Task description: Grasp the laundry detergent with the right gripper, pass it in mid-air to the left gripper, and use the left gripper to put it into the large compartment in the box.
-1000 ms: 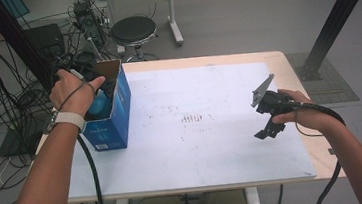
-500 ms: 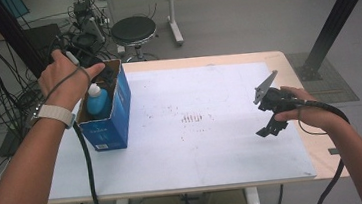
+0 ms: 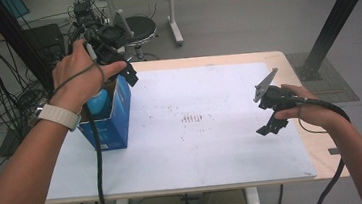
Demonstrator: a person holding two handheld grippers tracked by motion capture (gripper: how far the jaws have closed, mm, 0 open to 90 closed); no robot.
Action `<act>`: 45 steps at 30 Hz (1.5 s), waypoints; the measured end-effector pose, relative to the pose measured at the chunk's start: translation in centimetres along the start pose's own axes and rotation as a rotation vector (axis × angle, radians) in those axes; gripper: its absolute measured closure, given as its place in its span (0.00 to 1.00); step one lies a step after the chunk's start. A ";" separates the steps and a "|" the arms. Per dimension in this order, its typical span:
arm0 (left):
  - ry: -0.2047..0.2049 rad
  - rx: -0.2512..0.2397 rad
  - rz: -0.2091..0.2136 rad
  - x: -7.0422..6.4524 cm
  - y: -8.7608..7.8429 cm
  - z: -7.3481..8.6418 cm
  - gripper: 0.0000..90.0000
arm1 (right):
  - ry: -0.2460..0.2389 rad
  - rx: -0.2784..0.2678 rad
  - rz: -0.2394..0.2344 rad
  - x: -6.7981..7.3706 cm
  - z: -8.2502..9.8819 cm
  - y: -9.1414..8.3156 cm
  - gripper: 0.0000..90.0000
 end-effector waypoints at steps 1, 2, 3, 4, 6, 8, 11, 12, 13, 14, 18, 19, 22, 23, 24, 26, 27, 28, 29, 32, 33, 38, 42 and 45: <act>0.011 0.006 0.003 -0.2 0.1 -0.1 0.13 | 0.001 0.000 -0.003 0.0 0.0 0.0 0.07; 0.029 0.007 0.007 -0.5 0.1 -0.2 0.13 | 0.001 0.000 -0.004 0.1 0.0 0.0 0.07; 0.041 0.005 0.014 -0.8 0.2 -0.4 0.13 | 0.004 -0.001 -0.001 0.1 -0.1 -0.1 0.07; 0.052 0.003 0.022 -1.1 0.3 -0.5 0.13 | 0.005 -0.003 -0.001 0.0 -0.1 -0.2 0.07; 0.088 0.002 0.046 -1.7 0.5 -0.8 0.13 | 0.007 -0.002 0.001 0.0 -0.1 -0.2 0.07; 0.117 0.002 0.056 -2.1 0.8 -1.1 0.13 | 0.010 -0.002 0.000 0.0 0.0 -0.3 0.07; 0.158 -0.009 0.085 -2.6 1.3 -1.5 0.12 | 0.016 -0.002 0.000 0.0 0.1 -0.4 0.07; 0.166 -0.008 0.092 -2.7 1.5 -1.6 0.12 | 0.017 -0.003 0.001 0.0 0.1 -0.5 0.07; 0.176 -0.009 0.099 -2.9 1.7 -1.7 0.12 | 0.020 -0.003 0.001 0.0 0.2 -0.5 0.07; 0.190 -0.009 0.112 -3.1 2.0 -1.8 0.12 | 0.022 -0.003 0.002 0.0 0.3 -0.5 0.07; 0.239 -0.001 0.130 -3.9 2.8 -2.1 0.12 | 0.038 -0.004 0.005 -0.2 0.7 -0.5 0.07; 0.250 -0.002 0.139 -4.1 3.0 -2.2 0.12 | 0.042 -0.002 0.006 -0.2 0.8 -0.5 0.07; 0.286 0.011 0.160 -4.7 3.6 -2.4 0.12 | 0.048 -0.011 0.005 -0.1 1.0 -0.5 0.07; 0.291 0.021 0.157 -4.9 3.9 -2.5 0.12 | 0.049 -0.010 0.005 -0.1 1.1 -0.4 0.07; 0.309 0.028 0.156 -5.1 4.2 -2.5 0.12 | 0.049 -0.009 0.002 -0.1 1.1 -0.4 0.07; 0.338 0.035 0.161 -5.6 4.7 -2.5 0.12 | 0.050 -0.009 0.003 0.0 1.1 -0.3 0.07; 0.349 0.042 0.168 -5.8 4.9 -2.4 0.12 | 0.050 -0.008 0.000 0.0 1.1 -0.2 0.07; 0.361 0.047 0.174 -6.0 5.1 -2.4 0.12 | 0.050 -0.008 0.000 0.0 1.1 -0.2 0.07; 0.374 0.055 0.176 -6.2 5.4 -2.3 0.12 | 0.048 -0.008 -0.001 0.0 1.0 -0.2 0.07; 0.404 0.070 0.186 -6.7 6.1 -2.0 0.12 | 0.048 -0.009 -0.001 0.1 1.0 -0.1 0.07; 0.412 0.073 0.191 -6.9 6.4 -2.0 0.12 | 0.048 -0.007 0.000 0.1 1.0 -0.2 0.07; 0.438 0.069 0.186 -7.1 6.8 -1.9 0.12 | 0.053 -0.005 0.003 0.2 1.1 -0.2 0.07; 0.449 0.070 0.184 -7.4 7.2 -1.8 0.12 | 0.054 -0.006 0.002 0.2 1.1 -0.2 0.07; 0.457 0.070 0.183 -7.6 7.5 -1.8 0.12 | 0.054 -0.005 0.002 0.2 1.1 -0.2 0.07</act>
Point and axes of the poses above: each handheld gripper's, and its own axes: y roughly forward along the jaws, z roughly out of its underside, x roughly to its left, the point moved 6 cm from there along y, roughly forward along the jaws, and after that the axes turned 1 degree about z, right-handed, at the moved point
